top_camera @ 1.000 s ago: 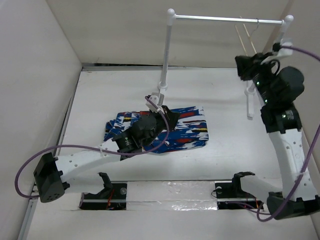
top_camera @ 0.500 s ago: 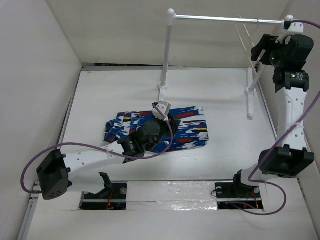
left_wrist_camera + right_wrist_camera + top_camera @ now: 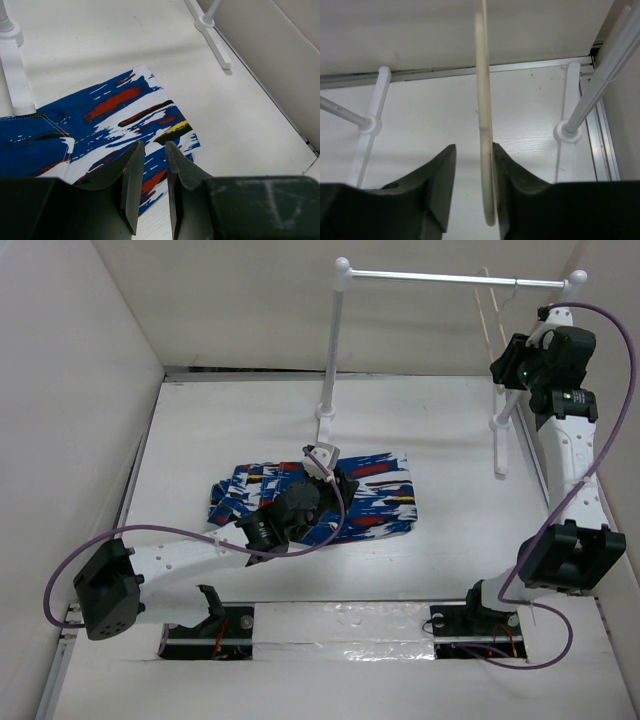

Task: Place the trousers on the hanger
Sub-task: Pick up the hanger from the clothesline.

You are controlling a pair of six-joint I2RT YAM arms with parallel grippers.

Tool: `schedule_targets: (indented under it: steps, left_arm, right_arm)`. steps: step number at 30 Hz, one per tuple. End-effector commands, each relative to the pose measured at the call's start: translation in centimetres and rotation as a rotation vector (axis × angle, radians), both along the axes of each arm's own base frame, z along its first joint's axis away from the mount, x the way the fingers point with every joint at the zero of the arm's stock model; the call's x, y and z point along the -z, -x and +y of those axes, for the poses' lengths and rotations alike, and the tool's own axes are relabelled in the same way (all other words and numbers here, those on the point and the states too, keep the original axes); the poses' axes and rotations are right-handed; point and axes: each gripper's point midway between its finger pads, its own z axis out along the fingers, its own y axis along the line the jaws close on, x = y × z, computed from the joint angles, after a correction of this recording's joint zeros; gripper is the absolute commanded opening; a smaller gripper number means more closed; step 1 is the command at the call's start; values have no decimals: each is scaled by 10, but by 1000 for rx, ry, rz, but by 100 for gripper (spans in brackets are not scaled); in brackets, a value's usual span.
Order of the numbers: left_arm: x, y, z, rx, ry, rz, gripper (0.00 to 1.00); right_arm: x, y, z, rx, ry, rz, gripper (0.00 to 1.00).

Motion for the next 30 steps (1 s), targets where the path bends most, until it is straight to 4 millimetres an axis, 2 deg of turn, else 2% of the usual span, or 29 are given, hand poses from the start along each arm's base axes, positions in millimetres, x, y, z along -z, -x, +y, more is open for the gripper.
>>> schedule_targets:
  steps: [1, 2, 5, 11, 16, 23, 25, 28, 29, 30]
  left_arm:
    - [-12, -1, 0, 6, 61, -9, 21]
    - [-12, 0, 0, 10, 68, -7, 21]
    - [-14, -1, 3, 8, 79, -9, 21]
    - [-13, -4, 5, -1, 76, -8, 21]
    - [-14, -2, 3, 14, 86, -8, 22]
    - [-13, -1, 0, 33, 87, -7, 33]
    - [-13, 0, -1, 35, 89, -6, 35]
    - [-14, 1, -2, 46, 92, -4, 39]
    - [-13, 1, -3, 49, 93, -3, 41]
    - [-14, 2, -4, 53, 94, -1, 41]
  right_arm:
    - [-32, 8, 14, 2, 40, -100, 37]
    - [-33, 8, 12, 34, 54, -103, 28]
    - [-41, 7, 22, 19, 78, -131, 14]
    - [-59, 7, 30, 19, 69, -196, 0]
    - [-81, 24, 25, 62, 66, -262, 0]
    - [-88, 47, 22, 92, 63, -318, 0]
    - [-85, 51, 21, 96, 63, -302, 0]
    - [-69, 58, 21, 100, 62, -278, 0]
    - [-52, 58, 20, 106, 61, -250, 0]
    - [-50, 66, 21, 107, 55, -256, 0]
